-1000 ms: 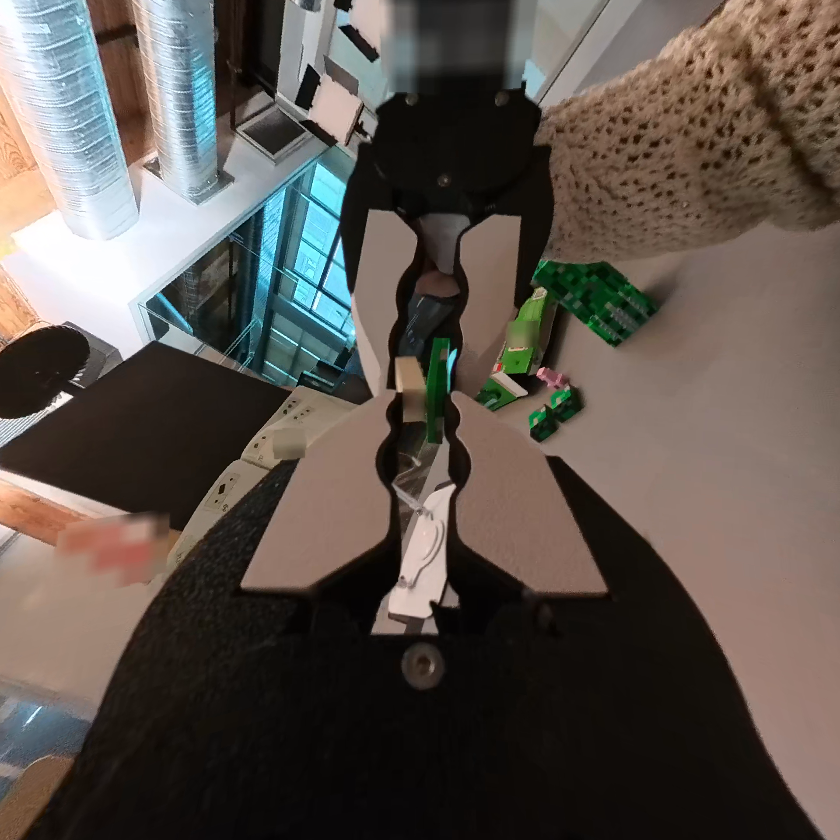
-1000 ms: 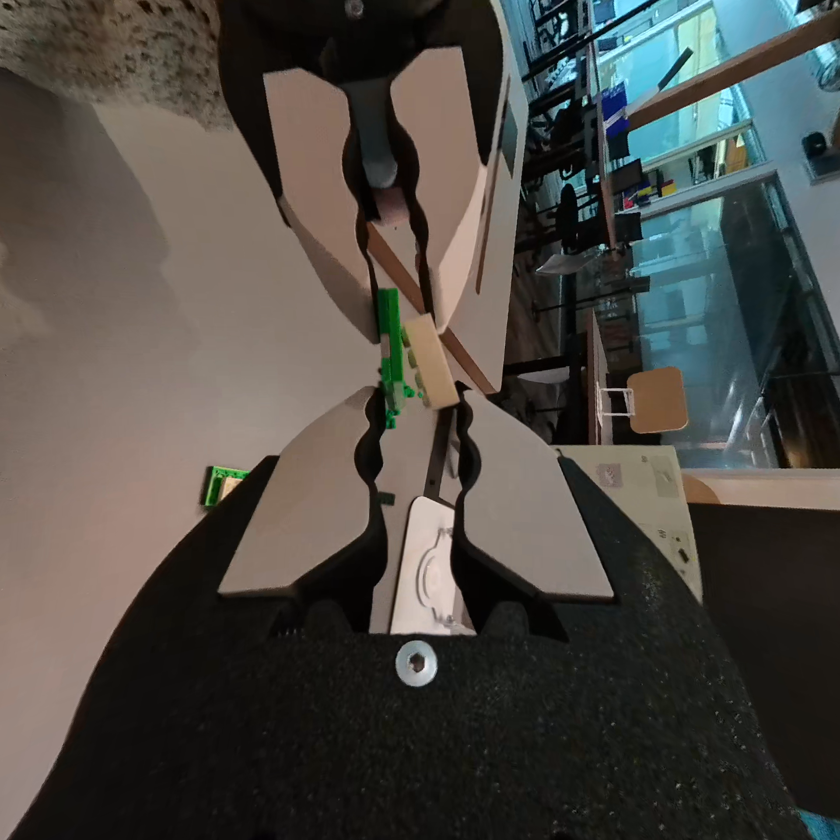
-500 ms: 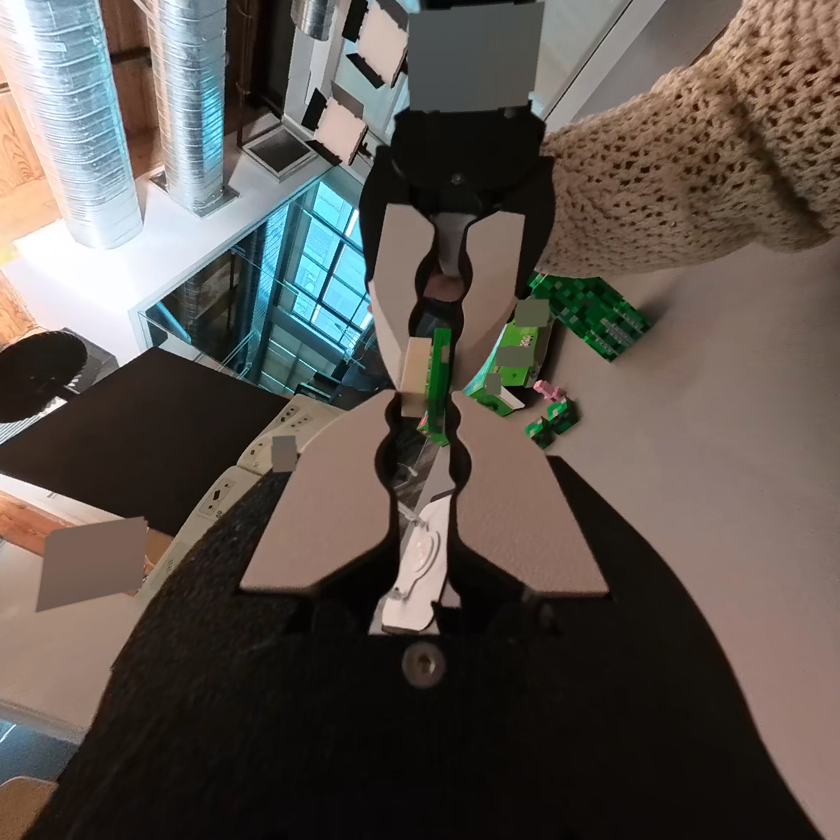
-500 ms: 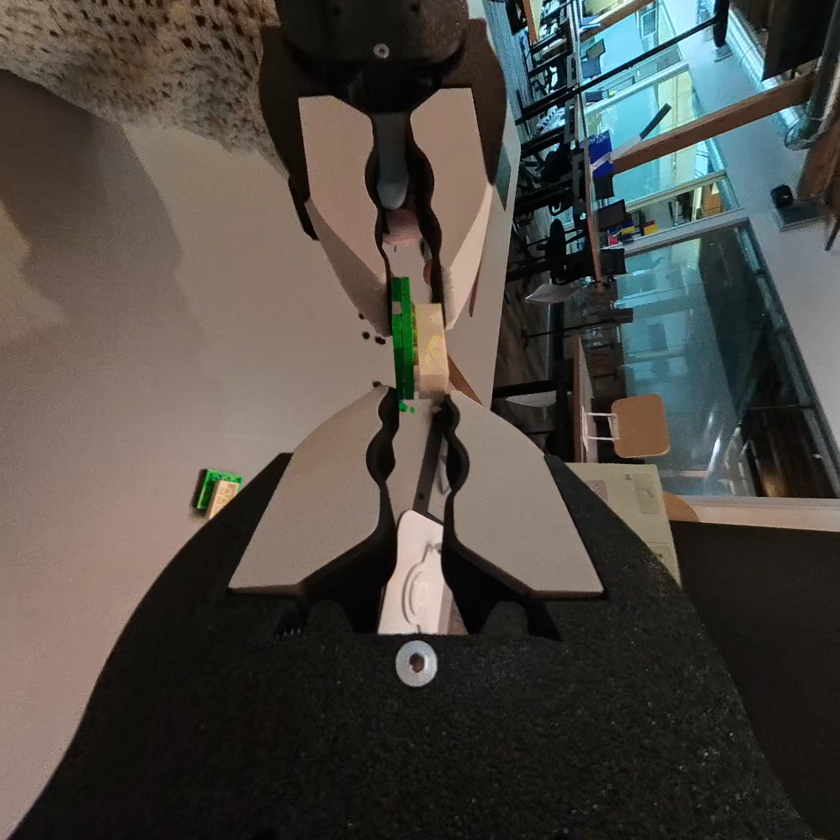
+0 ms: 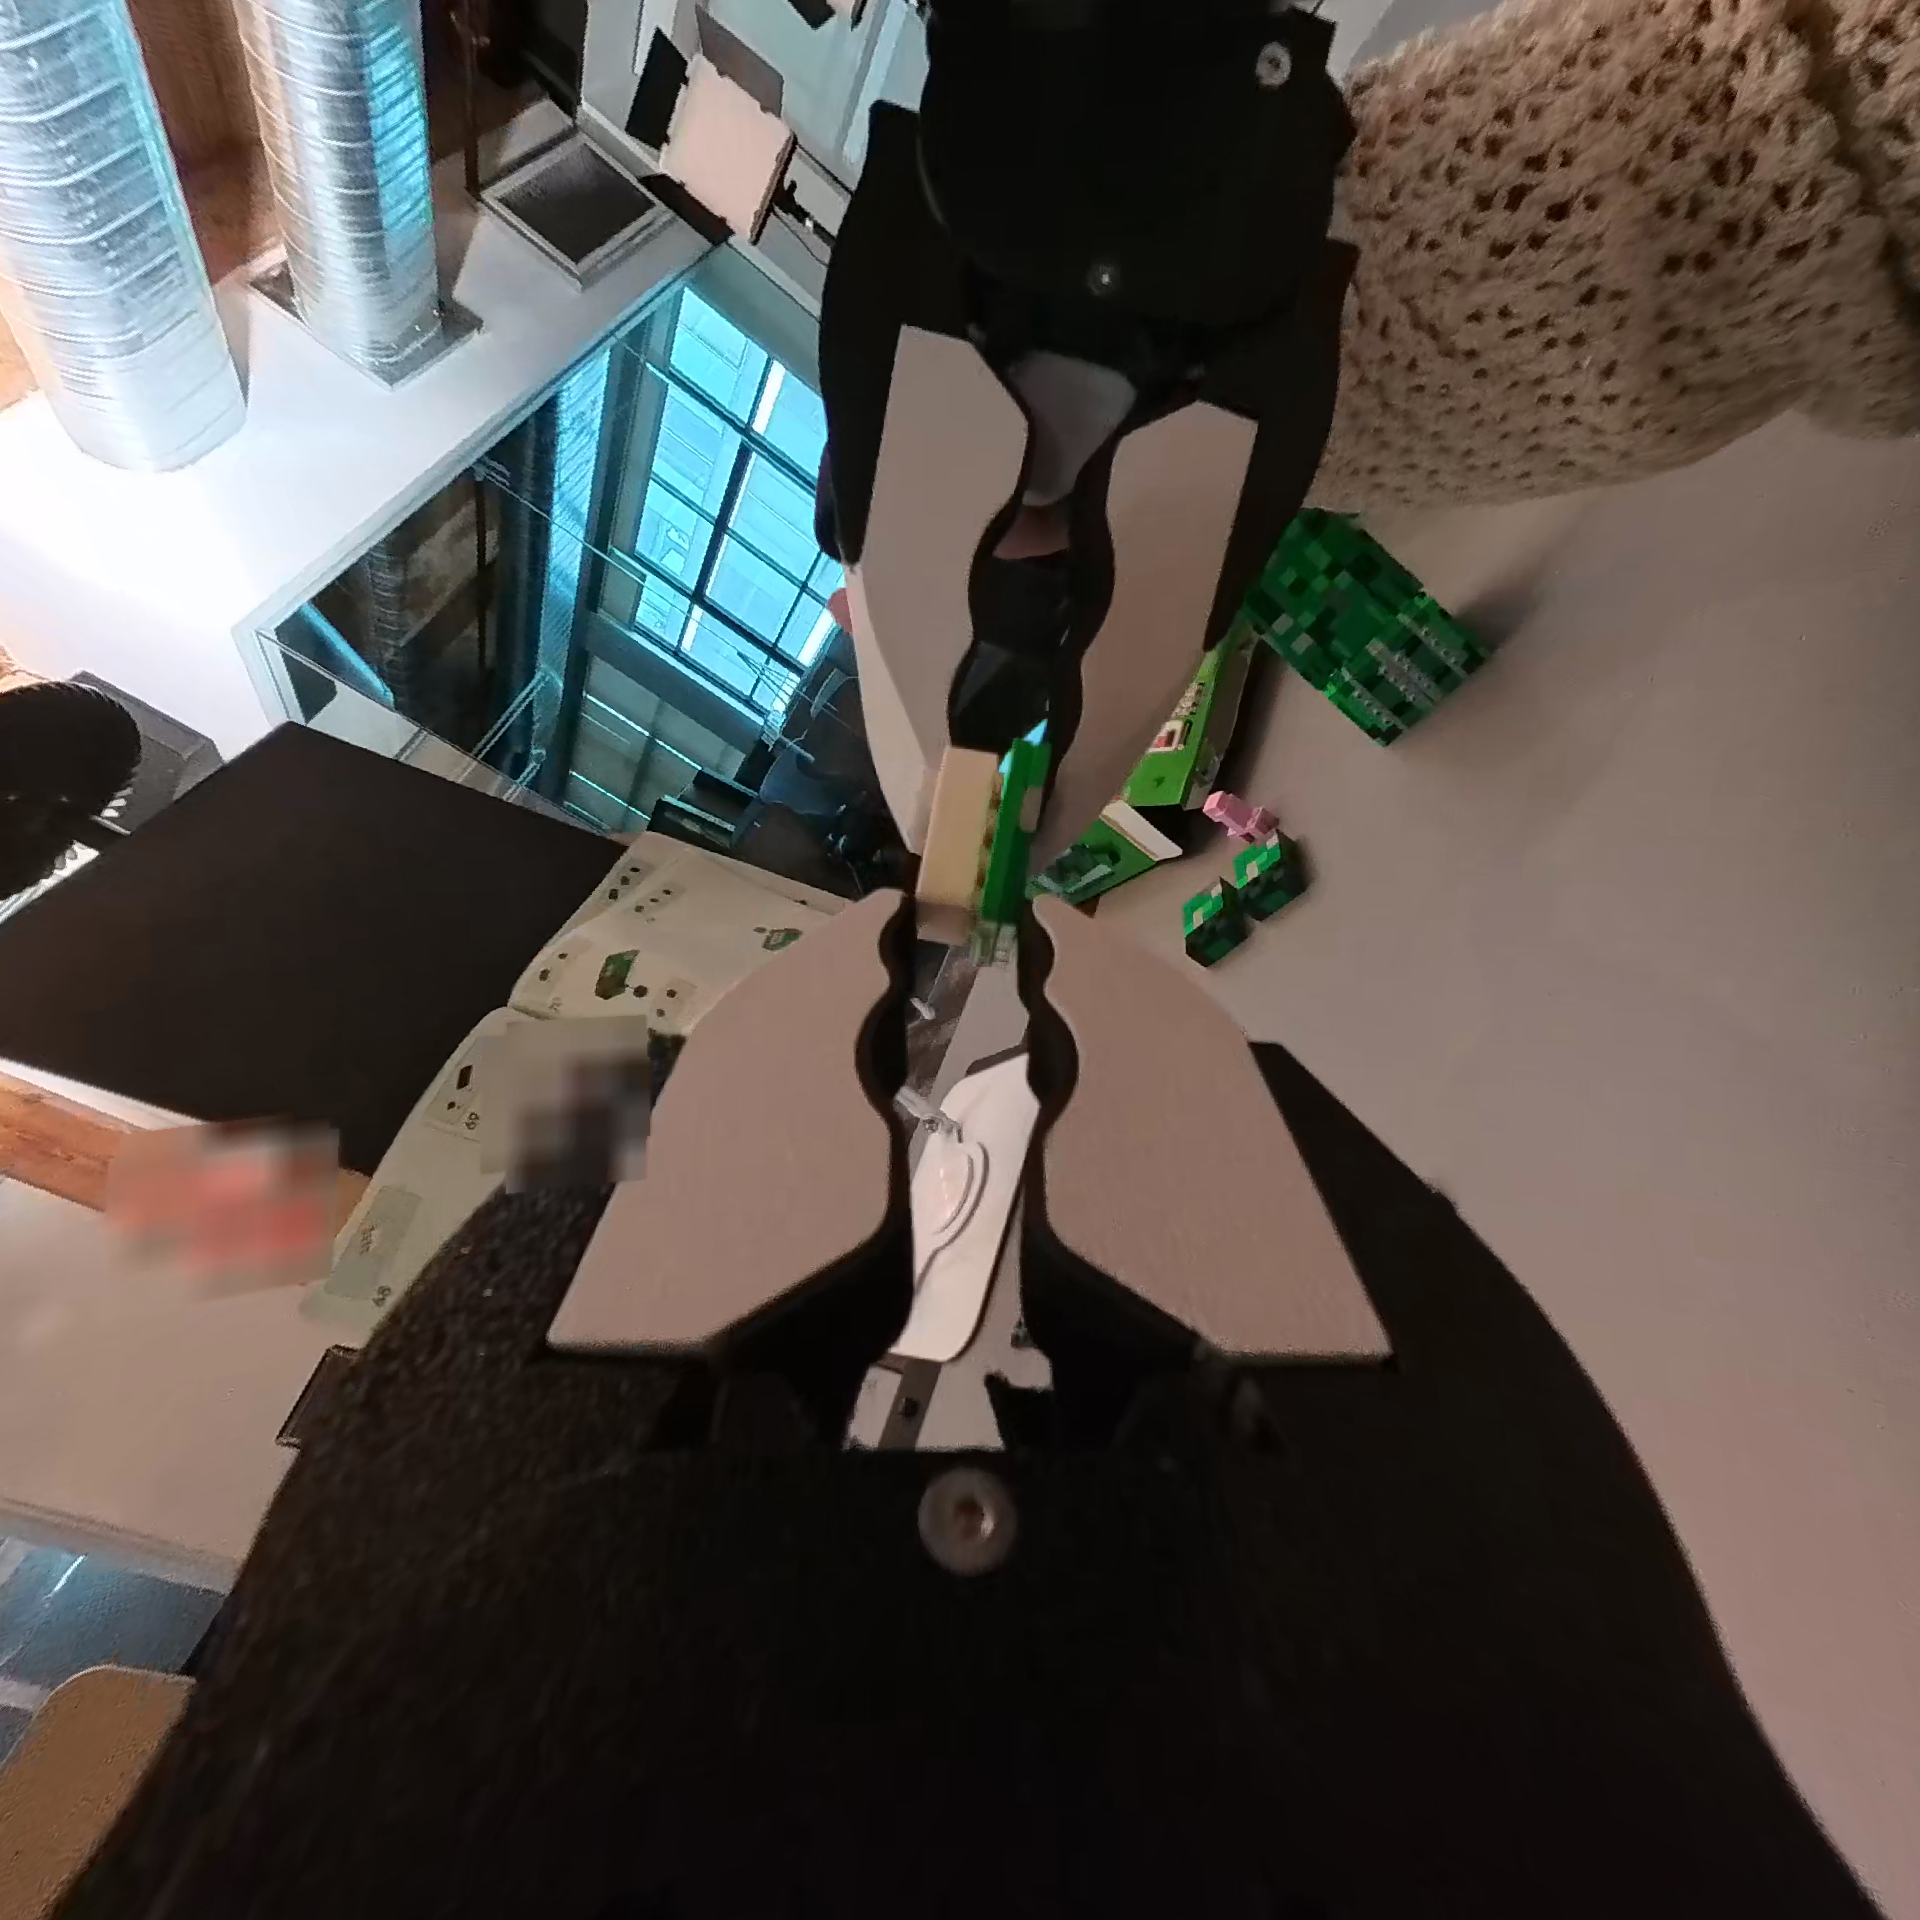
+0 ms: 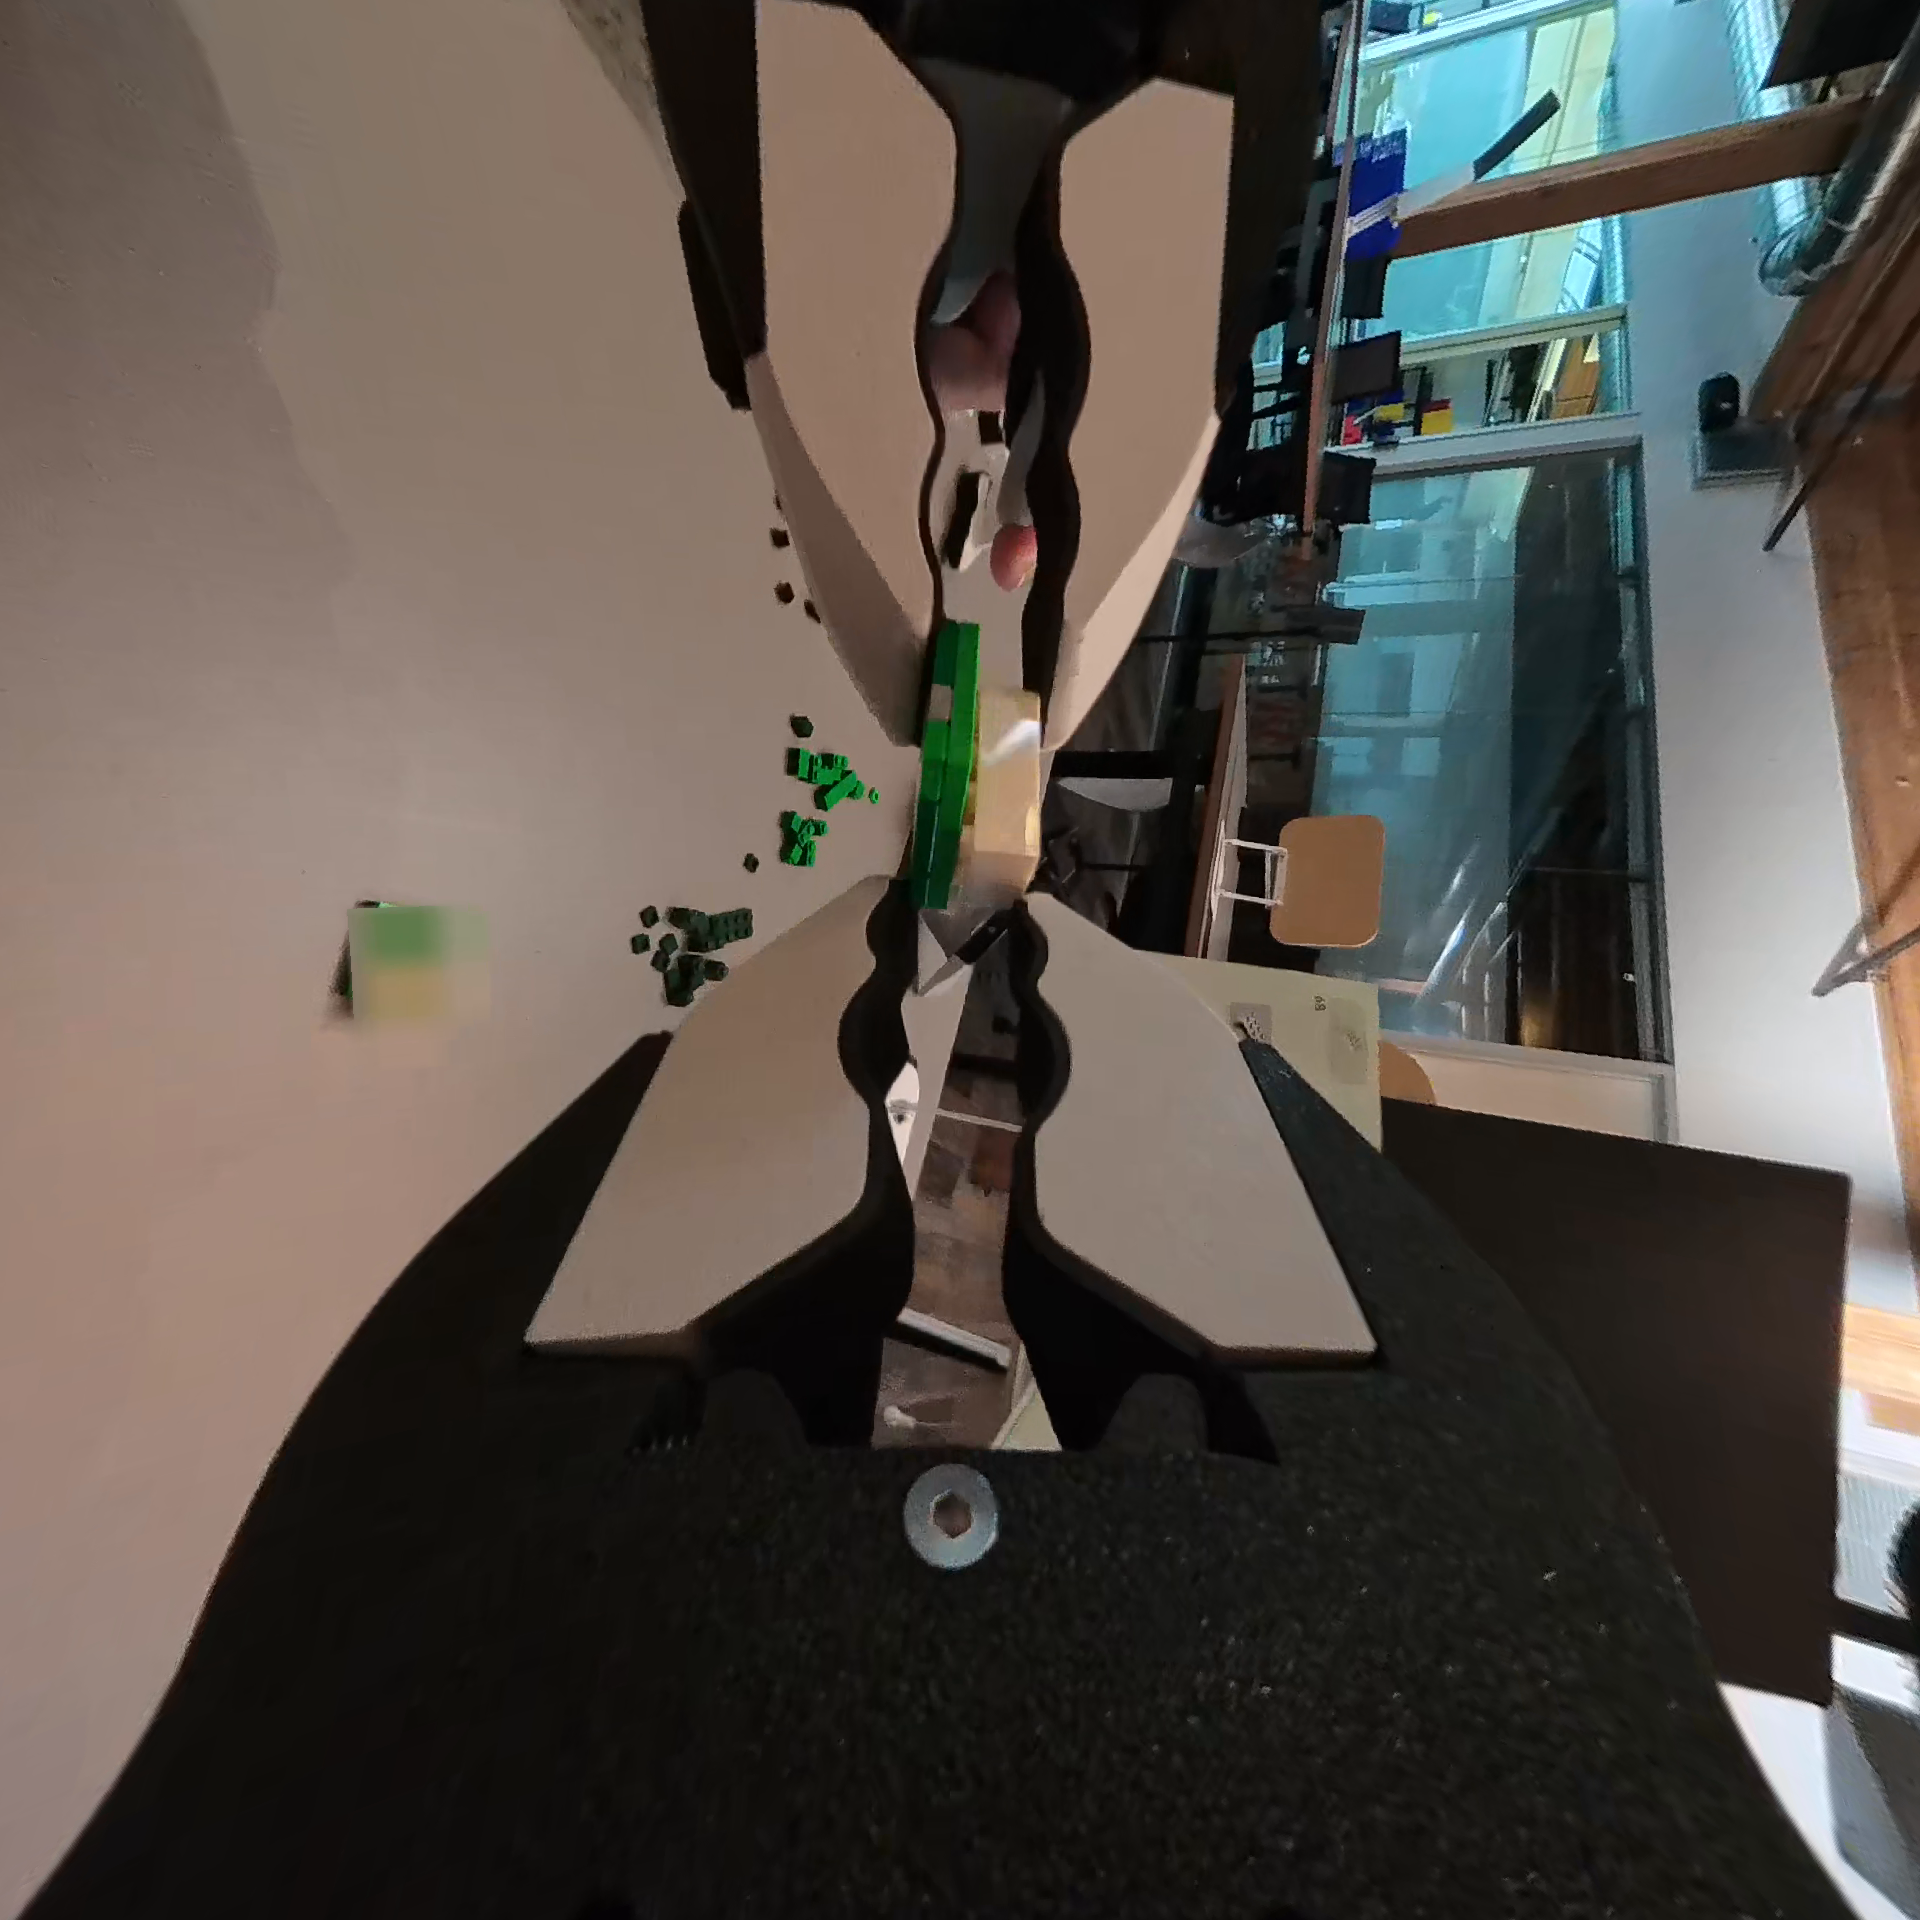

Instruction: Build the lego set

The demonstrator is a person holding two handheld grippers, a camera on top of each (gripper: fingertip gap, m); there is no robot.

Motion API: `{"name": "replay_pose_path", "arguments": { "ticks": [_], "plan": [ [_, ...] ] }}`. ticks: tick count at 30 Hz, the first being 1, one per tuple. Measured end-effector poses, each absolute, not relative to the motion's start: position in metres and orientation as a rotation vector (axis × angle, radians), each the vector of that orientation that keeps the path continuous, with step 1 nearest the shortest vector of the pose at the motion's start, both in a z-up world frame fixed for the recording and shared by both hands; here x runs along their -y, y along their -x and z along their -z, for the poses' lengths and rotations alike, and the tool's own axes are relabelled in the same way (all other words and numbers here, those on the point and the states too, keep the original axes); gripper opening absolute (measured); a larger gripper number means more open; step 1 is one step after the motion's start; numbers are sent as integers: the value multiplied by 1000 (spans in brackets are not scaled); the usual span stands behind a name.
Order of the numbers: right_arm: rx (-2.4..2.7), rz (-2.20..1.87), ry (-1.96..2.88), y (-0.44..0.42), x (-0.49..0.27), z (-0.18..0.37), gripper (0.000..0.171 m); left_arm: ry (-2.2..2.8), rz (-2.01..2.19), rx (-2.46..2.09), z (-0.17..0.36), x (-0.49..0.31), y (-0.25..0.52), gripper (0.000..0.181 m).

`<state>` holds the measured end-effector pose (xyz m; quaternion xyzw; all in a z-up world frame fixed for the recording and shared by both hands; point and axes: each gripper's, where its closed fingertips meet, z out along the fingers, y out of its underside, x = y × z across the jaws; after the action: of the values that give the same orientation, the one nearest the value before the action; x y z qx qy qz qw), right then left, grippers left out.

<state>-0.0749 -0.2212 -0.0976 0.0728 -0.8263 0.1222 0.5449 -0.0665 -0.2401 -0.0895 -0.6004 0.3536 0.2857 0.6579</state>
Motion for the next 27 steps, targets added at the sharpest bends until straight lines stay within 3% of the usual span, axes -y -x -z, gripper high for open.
{"name": "replay_pose_path", "arguments": {
  "ticks": [13,27],
  "plan": [
    [2038,-233,-76,81,198,133,18,1457,-649,-754,124,218,75,18],
    [2084,-457,171,89,177,262,19,1622,-866,-810,247,198,79,17]
  ]
}}
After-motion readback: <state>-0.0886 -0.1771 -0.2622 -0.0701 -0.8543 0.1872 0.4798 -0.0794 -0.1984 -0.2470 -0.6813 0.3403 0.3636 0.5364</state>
